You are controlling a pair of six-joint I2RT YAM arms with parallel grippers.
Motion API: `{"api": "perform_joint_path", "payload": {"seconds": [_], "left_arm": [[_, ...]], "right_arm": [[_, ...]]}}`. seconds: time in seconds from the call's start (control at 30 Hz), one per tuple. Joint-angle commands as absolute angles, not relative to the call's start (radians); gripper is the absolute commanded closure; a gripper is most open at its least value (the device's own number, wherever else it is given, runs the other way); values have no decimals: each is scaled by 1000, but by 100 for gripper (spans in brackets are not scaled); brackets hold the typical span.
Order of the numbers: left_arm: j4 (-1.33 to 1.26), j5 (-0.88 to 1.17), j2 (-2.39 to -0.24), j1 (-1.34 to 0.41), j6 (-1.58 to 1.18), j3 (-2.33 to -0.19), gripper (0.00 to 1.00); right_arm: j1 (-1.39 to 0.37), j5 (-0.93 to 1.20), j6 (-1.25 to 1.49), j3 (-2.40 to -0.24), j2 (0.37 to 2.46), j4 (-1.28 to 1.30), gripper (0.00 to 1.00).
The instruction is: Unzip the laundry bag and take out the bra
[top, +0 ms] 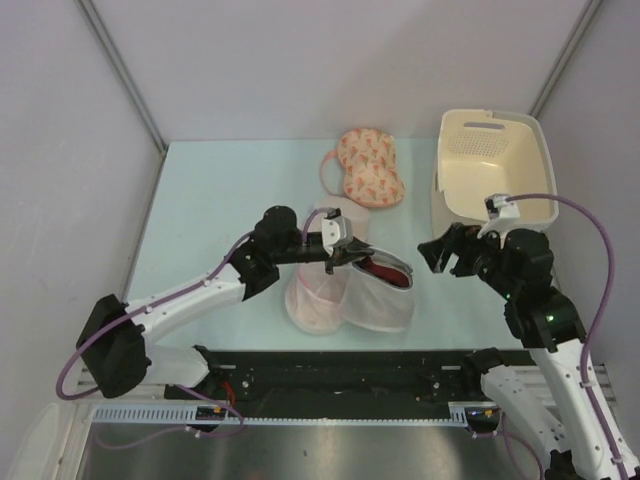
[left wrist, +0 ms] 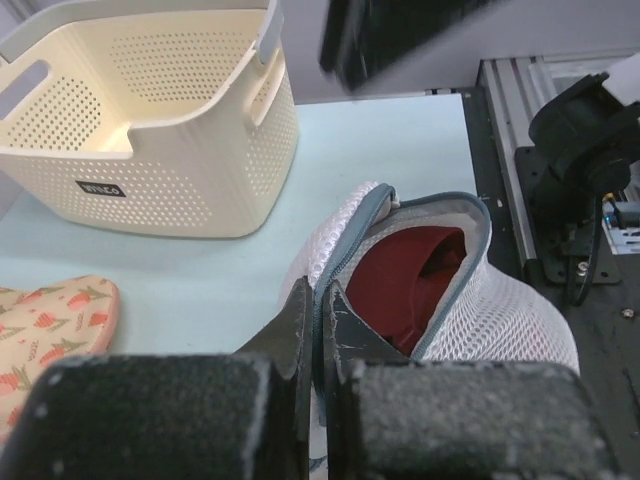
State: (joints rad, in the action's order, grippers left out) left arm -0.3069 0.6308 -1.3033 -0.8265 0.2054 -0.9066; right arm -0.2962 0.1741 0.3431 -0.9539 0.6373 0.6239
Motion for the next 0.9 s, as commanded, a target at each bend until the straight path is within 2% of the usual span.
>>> {"api": "perform_joint_path", "payload": {"seconds": [0.0,0.07,0.23,0.33,0.63,0.7,0.73,0.83,0.87], "left_arm": [[-426,617,-1207,-824,157,-835,100],[-414,624,-1186,-824,153,-796,99],[-425,620,-1125,-824,127,-706,100],[-413,614,-1115,-824,124,-690,100],[-407,587,-1086,-824,132,-670,100],[-414,597,-1085,-824,130,-667,100],[-419,600,-1086,-824,124,-666,100],[-440,607,-1092,-824,115,-664,100],[-449,609,-1095,-824,112,-666,100]], "right_arm": [[-288,374,437,-804,591,605,19],[-287,460,449,-730,568,578,22],[-298,549,446,-652,569,522,19],[-314,587,449,-626,592,479,20],[-409,574,428,-614,646,436,20],[-458,470,433,-615,673,405,21],[-506,430,434,-615,696,394,23],[-560,374,446,-614,736,318,40],[-566,365,452,-614,759,281,60]]}}
